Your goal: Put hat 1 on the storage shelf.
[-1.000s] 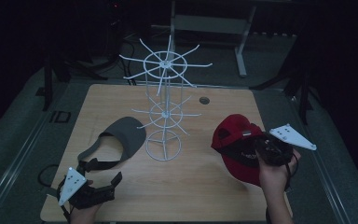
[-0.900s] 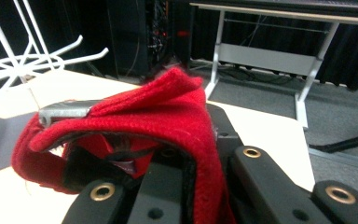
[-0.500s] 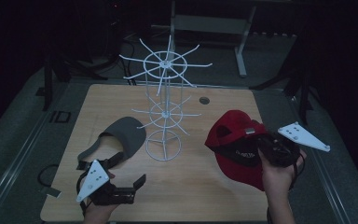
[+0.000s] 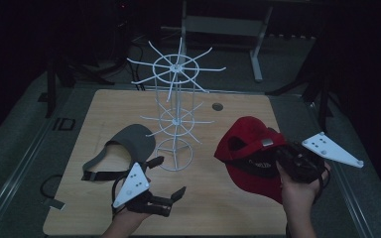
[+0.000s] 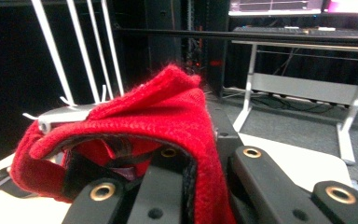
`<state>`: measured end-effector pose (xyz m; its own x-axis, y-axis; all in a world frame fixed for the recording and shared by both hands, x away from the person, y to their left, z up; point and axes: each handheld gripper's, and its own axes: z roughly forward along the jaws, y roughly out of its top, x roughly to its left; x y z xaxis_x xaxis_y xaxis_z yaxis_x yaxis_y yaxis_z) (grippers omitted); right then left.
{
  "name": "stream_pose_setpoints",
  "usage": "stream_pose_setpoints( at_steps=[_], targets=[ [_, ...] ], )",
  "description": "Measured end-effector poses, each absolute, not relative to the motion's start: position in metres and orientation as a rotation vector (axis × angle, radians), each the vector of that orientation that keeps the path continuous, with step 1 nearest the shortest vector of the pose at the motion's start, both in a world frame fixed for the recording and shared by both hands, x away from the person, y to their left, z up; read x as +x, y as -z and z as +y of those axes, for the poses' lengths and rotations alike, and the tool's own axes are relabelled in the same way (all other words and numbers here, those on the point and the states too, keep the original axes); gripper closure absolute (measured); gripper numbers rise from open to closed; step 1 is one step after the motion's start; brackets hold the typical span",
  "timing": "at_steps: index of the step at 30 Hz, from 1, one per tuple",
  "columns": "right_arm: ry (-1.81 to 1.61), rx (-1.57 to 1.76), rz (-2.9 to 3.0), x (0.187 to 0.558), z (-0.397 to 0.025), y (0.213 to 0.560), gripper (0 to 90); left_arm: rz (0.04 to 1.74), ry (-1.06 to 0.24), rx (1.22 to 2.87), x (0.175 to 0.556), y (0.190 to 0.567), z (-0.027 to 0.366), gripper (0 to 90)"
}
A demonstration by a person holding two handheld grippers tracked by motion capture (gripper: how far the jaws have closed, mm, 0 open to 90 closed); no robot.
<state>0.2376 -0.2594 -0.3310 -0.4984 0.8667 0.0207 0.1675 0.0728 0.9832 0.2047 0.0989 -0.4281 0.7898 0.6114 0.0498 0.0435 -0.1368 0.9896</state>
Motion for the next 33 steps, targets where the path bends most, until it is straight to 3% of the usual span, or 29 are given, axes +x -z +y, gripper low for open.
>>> stream_pose_setpoints(
  at_steps=[24,28,33],
  targets=[
    [-1.567,0.977,1.816,0.223,-0.251,0.332,86.1,0.407,-0.542,1.768,0.243,0.386,0.014,4.8],
    [-1.586,0.974,1.825,0.222,-0.251,0.332,86.0,0.410,-0.536,1.766,0.246,0.385,0.010,6.8],
    [-1.599,0.968,1.835,0.222,-0.250,0.334,86.1,0.413,-0.543,1.780,0.252,0.379,-0.005,16.9]
  ],
)
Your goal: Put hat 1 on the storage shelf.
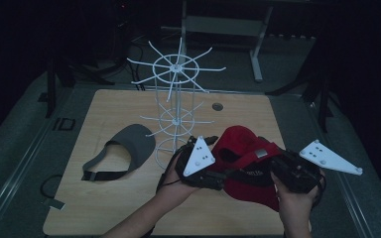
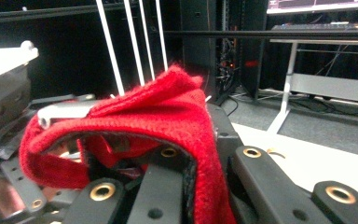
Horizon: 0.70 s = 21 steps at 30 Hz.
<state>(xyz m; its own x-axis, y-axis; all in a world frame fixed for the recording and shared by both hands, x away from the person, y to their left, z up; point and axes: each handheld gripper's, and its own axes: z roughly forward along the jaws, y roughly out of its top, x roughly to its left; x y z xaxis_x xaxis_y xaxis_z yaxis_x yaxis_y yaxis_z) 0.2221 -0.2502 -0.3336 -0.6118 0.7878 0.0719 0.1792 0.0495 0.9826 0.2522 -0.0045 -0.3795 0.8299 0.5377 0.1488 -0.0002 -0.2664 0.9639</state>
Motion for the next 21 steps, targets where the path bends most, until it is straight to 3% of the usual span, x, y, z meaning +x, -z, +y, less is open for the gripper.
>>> stream_pose_setpoints(
  at_steps=[2,3,4,7,10,13,19,21],
  targets=[
    [-1.597,0.970,1.839,0.222,-0.250,0.334,86.0,0.412,-0.546,1.774,0.254,0.377,-0.007,16.9],
    [-1.590,0.973,1.845,0.223,-0.249,0.336,86.0,0.422,-0.574,1.747,0.253,0.374,-0.007,29.5],
    [-1.584,0.975,1.845,0.223,-0.249,0.337,86.0,0.431,-0.583,1.744,0.254,0.373,-0.008,36.7],
    [-1.583,0.981,1.844,0.224,-0.249,0.339,86.0,0.449,-0.592,1.724,0.254,0.371,-0.008,43.2],
    [-1.574,0.985,1.856,0.225,-0.247,0.343,86.0,0.474,-0.609,1.714,0.254,0.368,-0.008,60.5],
    [-1.569,0.984,1.866,0.226,-0.245,0.346,86.0,0.499,-0.606,1.709,0.254,0.365,-0.008,65.2],
    [-1.555,0.987,1.871,0.226,-0.244,0.349,86.0,0.532,-0.616,1.713,0.254,0.362,-0.014,65.7],
    [-1.554,0.985,1.871,0.226,-0.245,0.350,86.0,0.536,-0.613,1.709,0.254,0.362,-0.015,71.3]
  ],
)
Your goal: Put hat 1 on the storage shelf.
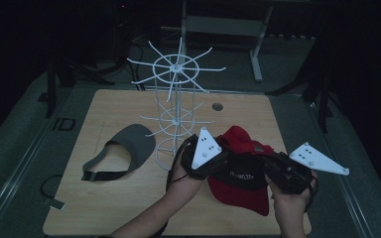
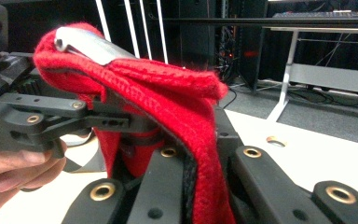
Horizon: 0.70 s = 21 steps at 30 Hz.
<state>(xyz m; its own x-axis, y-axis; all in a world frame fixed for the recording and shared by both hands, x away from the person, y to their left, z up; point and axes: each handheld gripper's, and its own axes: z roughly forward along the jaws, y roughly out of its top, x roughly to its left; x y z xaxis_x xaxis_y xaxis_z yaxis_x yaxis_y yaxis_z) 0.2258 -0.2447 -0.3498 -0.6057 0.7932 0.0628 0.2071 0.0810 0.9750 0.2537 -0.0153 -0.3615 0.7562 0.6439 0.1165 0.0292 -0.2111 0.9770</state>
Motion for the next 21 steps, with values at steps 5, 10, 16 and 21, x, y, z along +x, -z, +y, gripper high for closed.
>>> stream_pose_setpoints(
  at_steps=[5,10,16,21],
  targets=[
    [-1.556,0.977,1.875,0.223,-0.245,0.353,85.9,0.530,-0.600,1.703,0.253,0.358,-0.018,83.6],
    [-1.561,0.980,1.881,0.218,-0.247,0.360,85.7,0.504,-0.618,1.713,0.250,0.356,-0.022,84.5],
    [-1.567,0.967,1.894,0.210,-0.252,0.367,84.8,0.477,-0.586,1.712,0.246,0.353,-0.021,84.8],
    [-1.574,0.942,1.921,0.206,-0.258,0.369,79.3,0.436,-0.582,1.723,0.241,0.347,-0.021,84.9]
  ],
)
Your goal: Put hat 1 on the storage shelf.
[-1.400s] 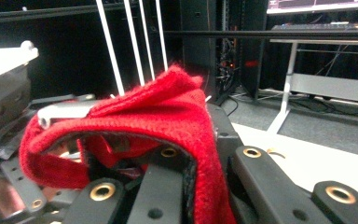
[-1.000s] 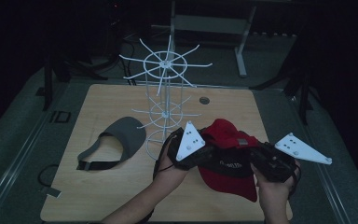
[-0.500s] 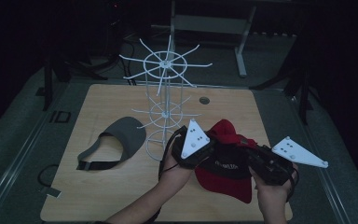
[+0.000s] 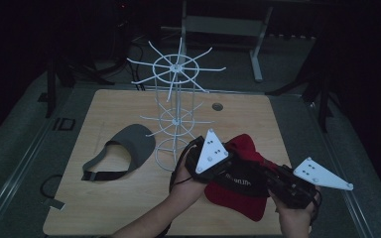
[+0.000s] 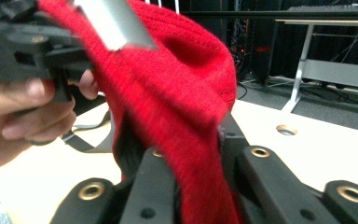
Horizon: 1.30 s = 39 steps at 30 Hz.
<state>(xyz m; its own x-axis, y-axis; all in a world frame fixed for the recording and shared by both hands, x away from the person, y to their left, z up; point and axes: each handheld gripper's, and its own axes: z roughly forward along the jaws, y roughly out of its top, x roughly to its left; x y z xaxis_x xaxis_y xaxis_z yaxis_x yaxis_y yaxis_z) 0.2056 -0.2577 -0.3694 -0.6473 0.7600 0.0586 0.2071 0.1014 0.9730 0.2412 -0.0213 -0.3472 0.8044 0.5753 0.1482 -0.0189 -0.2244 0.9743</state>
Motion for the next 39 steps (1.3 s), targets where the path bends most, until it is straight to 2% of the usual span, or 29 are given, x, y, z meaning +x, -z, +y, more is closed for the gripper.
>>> stream_pose_setpoints(
  at_steps=[7,11,14,22,24,26,29,31,35,39],
  targets=[
    [-1.547,0.891,2.013,0.195,-0.264,0.372,63.7,0.376,-0.585,1.717,0.236,0.341,-0.018,84.9],
    [-1.582,0.790,2.055,0.184,-0.271,0.369,50.2,0.364,-0.566,1.709,0.236,0.341,-0.016,84.9],
    [-1.619,0.723,2.083,0.177,-0.277,0.363,49.3,0.363,-0.550,1.703,0.238,0.344,-0.012,84.9],
    [-1.663,0.580,2.094,0.174,-0.293,0.345,52.5,0.191,-0.414,1.709,0.246,0.349,0.001,84.7],
    [-1.613,0.576,2.121,0.182,-0.289,0.346,52.6,0.126,-0.354,1.722,0.249,0.348,0.005,84.8],
    [-1.576,0.566,2.153,0.189,-0.284,0.348,51.7,0.097,-0.364,1.740,0.249,0.347,0.008,84.7],
    [-1.537,0.522,2.191,0.196,-0.274,0.349,50.3,0.051,-0.295,1.761,0.250,0.344,0.013,84.7],
    [-1.527,0.473,2.217,0.199,-0.268,0.349,50.8,0.036,-0.293,1.766,0.249,0.344,0.014,84.6],
    [-1.512,0.388,2.228,0.200,-0.257,0.348,57.8,0.016,-0.258,1.772,0.249,0.345,0.016,84.6],
    [-1.477,0.361,2.232,0.200,-0.252,0.347,77.7,0.028,-0.263,1.778,0.250,0.346,0.016,84.5]
  ],
)
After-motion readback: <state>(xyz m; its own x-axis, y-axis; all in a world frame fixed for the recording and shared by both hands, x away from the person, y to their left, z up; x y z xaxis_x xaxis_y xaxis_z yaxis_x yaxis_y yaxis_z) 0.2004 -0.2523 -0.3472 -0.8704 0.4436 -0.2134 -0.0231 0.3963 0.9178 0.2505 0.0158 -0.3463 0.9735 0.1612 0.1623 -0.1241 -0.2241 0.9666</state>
